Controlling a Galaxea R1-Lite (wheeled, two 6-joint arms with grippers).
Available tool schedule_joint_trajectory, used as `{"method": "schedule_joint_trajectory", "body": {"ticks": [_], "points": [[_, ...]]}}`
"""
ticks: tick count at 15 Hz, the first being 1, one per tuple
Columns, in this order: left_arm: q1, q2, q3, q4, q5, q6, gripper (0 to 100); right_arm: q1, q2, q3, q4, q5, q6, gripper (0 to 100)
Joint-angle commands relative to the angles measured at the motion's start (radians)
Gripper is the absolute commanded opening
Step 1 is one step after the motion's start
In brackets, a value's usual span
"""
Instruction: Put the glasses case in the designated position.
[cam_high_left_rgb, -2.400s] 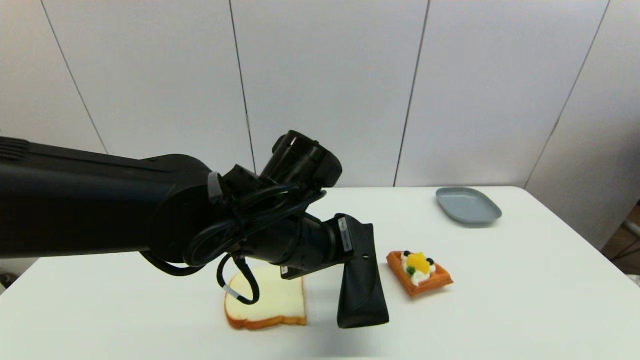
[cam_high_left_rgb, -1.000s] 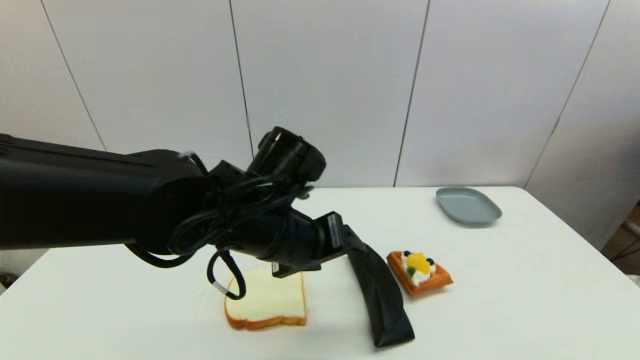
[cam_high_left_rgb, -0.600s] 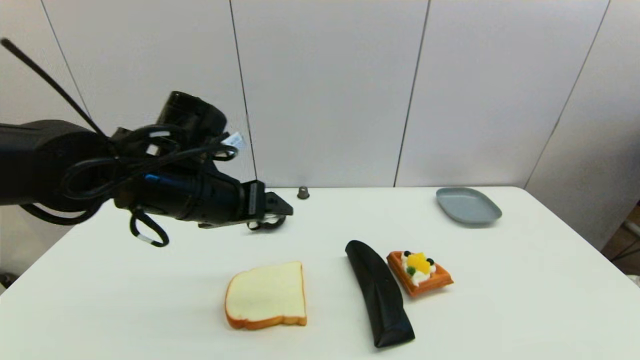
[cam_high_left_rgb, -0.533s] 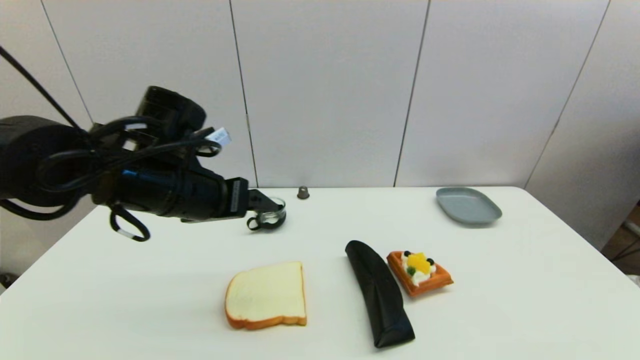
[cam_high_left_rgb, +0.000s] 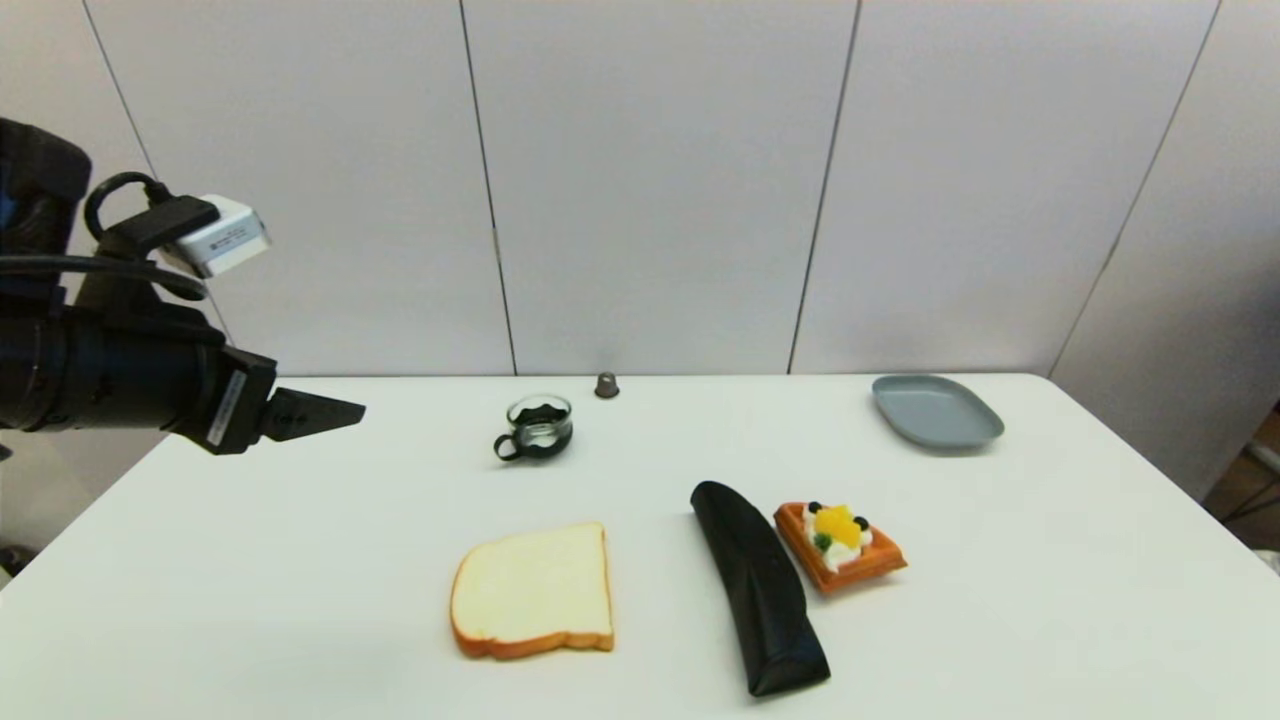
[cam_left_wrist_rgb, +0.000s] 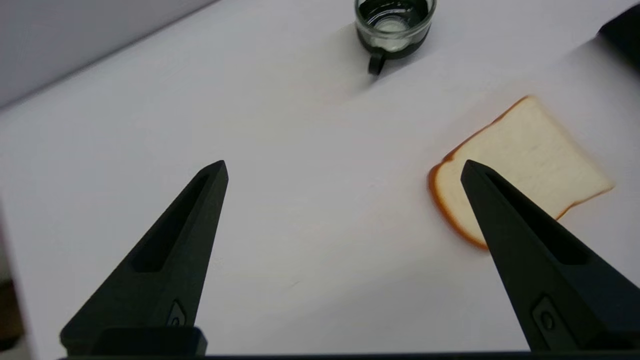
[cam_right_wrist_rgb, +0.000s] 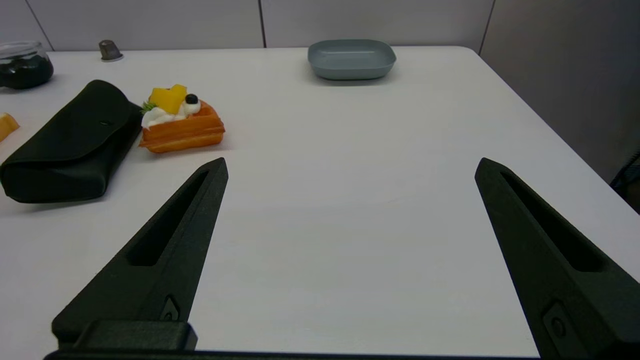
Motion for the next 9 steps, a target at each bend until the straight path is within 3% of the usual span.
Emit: {"method": "schedule_joint_trajectory", "body": {"ticks": [1,5,9], "points": [[0.035,-0.215,0.128,0.036,0.006,0.211,100,0.0,0.001,0.0,0.0,0.0,0.002,100],[0.036,-0.439,0.294,0.105,0.08,0.294,100,0.002,0.001,0.0,0.0,0.0,0.002,100],[0.041,-0.644,0.412,0.182,0.094,0.38,100,0.0,0.001,0.0,0.0,0.0,-0.001,100]]}}
